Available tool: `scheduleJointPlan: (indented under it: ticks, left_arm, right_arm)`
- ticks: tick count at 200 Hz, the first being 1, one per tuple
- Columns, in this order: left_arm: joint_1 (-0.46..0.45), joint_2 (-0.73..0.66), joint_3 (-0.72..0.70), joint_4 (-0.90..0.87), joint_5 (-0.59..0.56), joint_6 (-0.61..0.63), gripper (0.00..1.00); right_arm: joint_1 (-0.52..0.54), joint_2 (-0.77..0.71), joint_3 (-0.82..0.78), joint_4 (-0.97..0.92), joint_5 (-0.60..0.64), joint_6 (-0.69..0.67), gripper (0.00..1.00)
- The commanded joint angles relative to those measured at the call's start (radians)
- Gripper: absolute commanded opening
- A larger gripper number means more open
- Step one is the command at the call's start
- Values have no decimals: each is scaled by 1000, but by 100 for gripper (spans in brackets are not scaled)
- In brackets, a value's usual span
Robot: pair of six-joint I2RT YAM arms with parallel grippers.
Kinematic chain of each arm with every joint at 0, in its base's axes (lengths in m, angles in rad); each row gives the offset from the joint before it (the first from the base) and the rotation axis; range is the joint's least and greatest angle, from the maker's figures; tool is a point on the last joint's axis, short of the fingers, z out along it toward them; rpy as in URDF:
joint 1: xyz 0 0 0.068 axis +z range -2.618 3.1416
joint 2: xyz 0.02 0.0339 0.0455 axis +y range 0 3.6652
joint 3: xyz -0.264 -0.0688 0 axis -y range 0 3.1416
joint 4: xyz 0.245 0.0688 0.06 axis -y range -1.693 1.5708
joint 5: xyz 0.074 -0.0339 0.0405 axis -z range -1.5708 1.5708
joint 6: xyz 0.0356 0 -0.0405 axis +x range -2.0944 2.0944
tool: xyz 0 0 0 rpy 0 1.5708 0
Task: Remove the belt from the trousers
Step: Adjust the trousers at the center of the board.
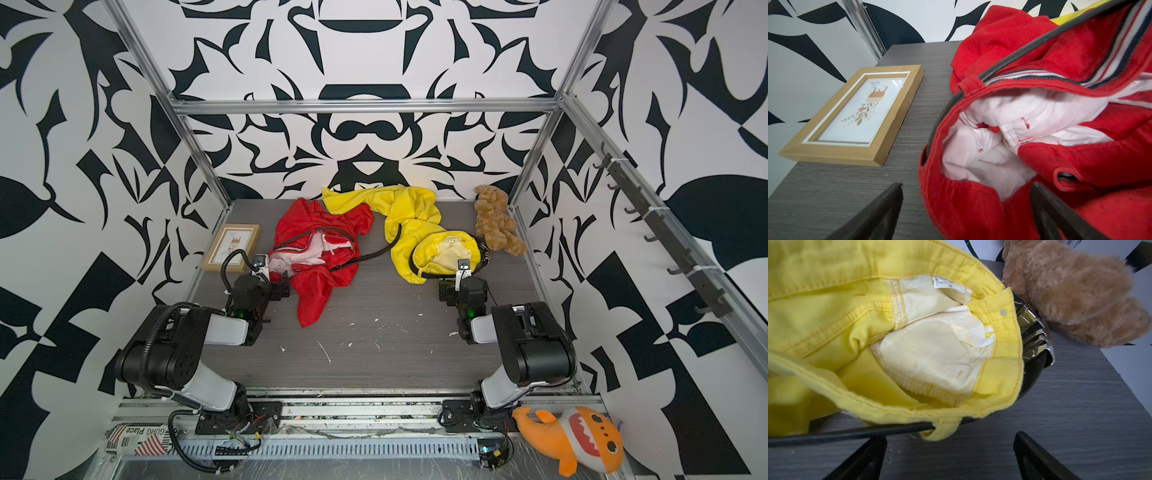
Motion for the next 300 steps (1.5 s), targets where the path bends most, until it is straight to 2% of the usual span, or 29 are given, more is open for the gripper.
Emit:
scheduleJointPlan:
  ticks: [1, 227, 239, 251, 272, 284, 300]
  left_arm:
    - [4, 0, 23, 5, 4, -4, 99]
    - [4, 0, 23, 8, 5, -4, 99]
    - [4, -4, 13, 23, 1, -5, 100]
    - [-19, -38, -5, 42, -46, 9, 99]
    - [-102, -208, 17, -133, -166, 59, 99]
    - [-130, -349, 74, -355, -169, 37, 99]
    - [-143, -488, 175, -677, -156, -65, 99]
  right_arm:
    - [-1, -13, 31, 52, -3, 13, 99]
    - [-2, -12, 31, 54, -12, 11, 99]
    - [-1, -27, 28, 63, 18, 22, 98]
    - [0, -114, 40, -39, 14, 25, 97]
    - [0, -276, 145, -403, 37, 97, 98]
    - [9, -337, 203, -561, 38, 118, 99]
    - [44, -387, 262, -694, 23, 125, 99]
